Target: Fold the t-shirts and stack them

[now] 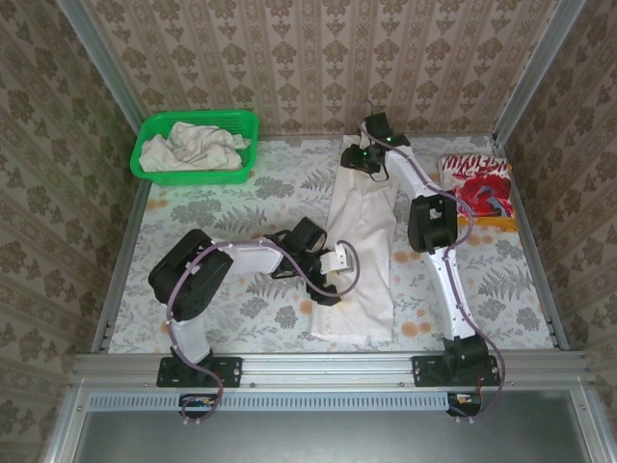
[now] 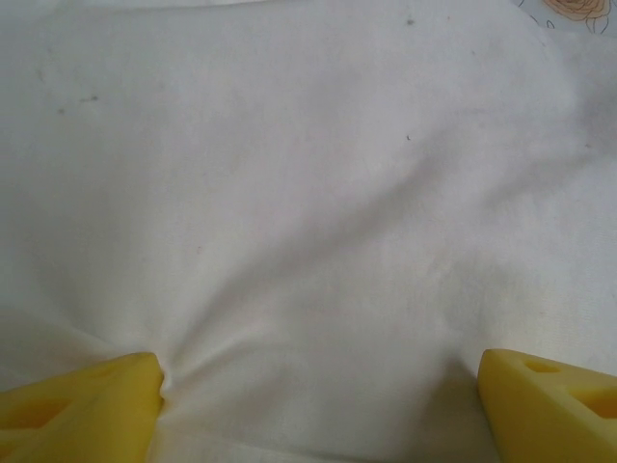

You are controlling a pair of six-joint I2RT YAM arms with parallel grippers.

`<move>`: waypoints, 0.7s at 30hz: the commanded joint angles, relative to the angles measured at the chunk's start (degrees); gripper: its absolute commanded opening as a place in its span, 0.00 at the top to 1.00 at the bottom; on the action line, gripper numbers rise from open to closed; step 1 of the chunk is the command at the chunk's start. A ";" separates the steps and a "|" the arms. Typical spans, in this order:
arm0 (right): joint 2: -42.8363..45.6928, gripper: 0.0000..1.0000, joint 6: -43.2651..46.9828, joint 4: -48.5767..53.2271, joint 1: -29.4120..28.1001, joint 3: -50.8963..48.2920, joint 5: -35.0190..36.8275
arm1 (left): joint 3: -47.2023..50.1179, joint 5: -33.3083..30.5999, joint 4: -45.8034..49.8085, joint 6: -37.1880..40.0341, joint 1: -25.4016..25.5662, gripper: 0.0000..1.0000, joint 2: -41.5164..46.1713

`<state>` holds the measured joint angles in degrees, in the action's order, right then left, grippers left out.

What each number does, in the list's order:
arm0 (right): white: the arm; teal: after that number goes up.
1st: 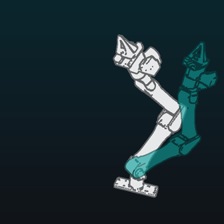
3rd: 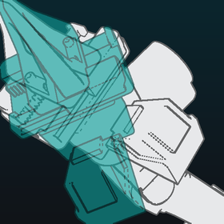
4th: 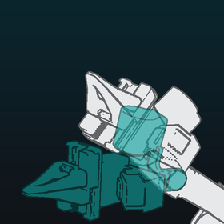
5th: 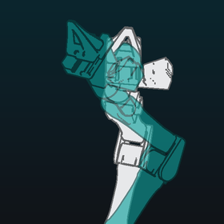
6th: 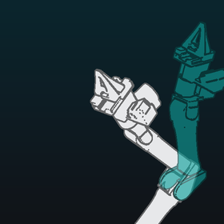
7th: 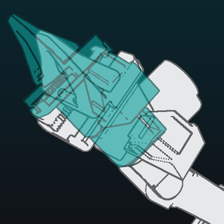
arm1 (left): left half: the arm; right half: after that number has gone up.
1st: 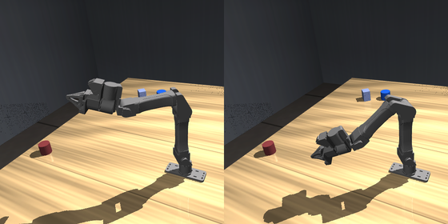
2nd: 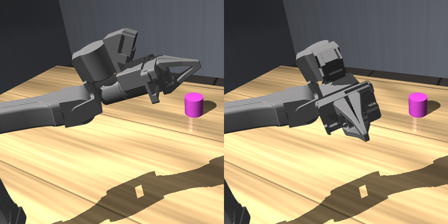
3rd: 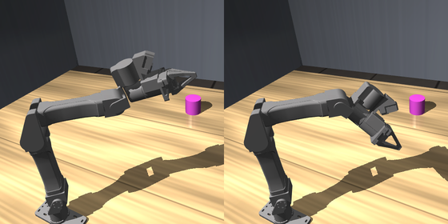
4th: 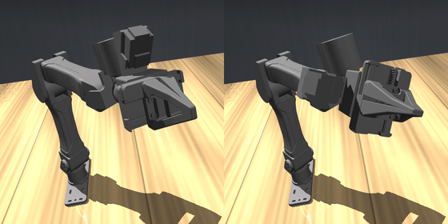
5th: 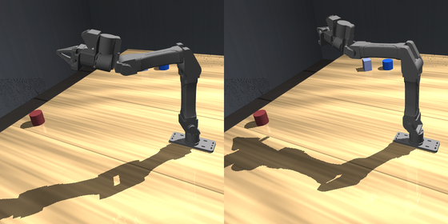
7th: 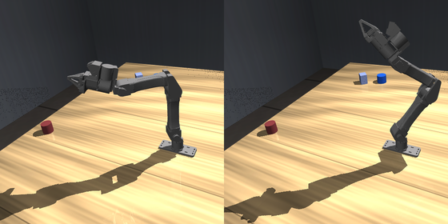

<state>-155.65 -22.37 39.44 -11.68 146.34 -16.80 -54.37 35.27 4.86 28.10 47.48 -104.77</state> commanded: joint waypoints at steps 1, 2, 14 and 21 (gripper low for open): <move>-1.85 0.54 -2.50 2.31 -0.53 2.26 -2.07 | 0.89 1.10 4.78 -0.69 -1.09 0.14 0.45; -1.80 0.54 -2.82 2.14 -0.53 2.30 -2.18 | 0.80 1.12 4.57 -0.68 -1.13 0.14 0.37; 21.11 0.45 -3.23 -10.28 1.69 -26.51 5.00 | 1.23 1.12 3.36 -2.21 -1.27 0.13 0.50; 26.20 0.42 -4.69 -15.26 5.50 -42.70 6.33 | 0.27 3.16 3.32 -2.29 -1.25 0.13 -0.30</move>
<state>-129.86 -26.00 26.79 -7.16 107.44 -12.84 -54.39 36.95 5.13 26.68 46.76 -104.77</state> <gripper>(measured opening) 0.577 0.873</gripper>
